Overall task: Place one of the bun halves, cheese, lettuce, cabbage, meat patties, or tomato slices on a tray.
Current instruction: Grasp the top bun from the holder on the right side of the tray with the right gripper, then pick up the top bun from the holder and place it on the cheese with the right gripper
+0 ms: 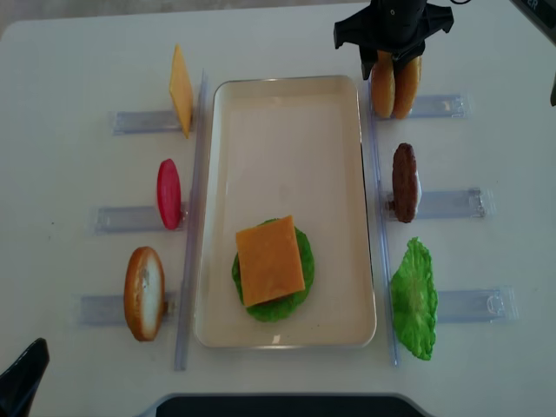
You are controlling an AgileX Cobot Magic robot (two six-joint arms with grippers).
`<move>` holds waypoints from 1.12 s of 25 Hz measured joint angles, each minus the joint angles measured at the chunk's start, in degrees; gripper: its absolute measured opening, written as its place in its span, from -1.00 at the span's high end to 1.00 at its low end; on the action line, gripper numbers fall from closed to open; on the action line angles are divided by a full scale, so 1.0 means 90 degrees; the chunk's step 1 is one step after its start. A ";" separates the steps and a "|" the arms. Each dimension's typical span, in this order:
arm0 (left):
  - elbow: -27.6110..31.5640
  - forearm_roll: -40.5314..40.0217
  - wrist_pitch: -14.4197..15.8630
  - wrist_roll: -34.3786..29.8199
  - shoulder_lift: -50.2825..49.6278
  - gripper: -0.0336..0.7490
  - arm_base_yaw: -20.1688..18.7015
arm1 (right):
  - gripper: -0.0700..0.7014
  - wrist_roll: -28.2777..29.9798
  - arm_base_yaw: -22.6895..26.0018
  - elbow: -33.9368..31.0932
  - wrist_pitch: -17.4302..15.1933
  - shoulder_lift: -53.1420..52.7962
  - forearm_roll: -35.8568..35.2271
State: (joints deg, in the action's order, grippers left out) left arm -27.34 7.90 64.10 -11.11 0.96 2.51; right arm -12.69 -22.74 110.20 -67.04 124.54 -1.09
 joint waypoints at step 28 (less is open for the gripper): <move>0.0000 0.0000 0.0000 0.0000 0.0000 -0.29 0.0000 | 0.40 0.0039 -0.0231 0.1214 -0.0338 -0.0593 -0.0234</move>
State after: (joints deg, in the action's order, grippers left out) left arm -27.34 7.90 64.10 -11.11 0.96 2.51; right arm -12.34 -24.82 121.13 -70.09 119.20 -3.19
